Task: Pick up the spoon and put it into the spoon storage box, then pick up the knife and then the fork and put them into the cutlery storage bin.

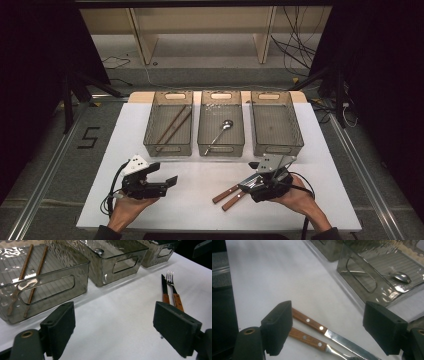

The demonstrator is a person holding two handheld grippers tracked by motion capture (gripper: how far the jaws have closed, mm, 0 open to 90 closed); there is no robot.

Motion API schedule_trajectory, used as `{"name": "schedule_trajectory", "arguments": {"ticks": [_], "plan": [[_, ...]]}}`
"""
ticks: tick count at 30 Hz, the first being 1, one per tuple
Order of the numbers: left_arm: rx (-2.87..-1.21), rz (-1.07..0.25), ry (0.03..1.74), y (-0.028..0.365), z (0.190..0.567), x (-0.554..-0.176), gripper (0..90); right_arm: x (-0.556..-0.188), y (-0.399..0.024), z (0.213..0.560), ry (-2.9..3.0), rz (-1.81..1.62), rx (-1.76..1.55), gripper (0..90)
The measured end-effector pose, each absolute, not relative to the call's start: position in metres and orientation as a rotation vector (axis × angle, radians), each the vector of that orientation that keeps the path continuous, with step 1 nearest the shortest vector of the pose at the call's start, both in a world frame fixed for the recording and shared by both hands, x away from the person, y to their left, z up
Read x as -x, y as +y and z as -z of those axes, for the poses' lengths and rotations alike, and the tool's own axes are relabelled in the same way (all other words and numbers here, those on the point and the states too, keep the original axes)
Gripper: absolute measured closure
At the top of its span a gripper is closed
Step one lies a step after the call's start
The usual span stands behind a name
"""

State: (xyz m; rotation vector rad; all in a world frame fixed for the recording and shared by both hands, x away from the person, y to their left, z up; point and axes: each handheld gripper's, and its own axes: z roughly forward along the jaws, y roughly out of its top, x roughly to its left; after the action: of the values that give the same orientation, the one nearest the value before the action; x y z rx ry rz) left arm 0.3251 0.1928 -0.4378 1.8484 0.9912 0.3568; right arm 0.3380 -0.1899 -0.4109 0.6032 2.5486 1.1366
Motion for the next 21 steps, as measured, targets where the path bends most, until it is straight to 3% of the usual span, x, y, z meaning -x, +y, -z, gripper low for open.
{"name": "schedule_trajectory", "arguments": {"ticks": [21], "plan": [[-1.793, -0.396, 0.971, 0.203, 0.441, -0.314, 16.4, -0.363, -0.168, 0.410, 2.675, -0.954, -0.459, 26.1]]}}
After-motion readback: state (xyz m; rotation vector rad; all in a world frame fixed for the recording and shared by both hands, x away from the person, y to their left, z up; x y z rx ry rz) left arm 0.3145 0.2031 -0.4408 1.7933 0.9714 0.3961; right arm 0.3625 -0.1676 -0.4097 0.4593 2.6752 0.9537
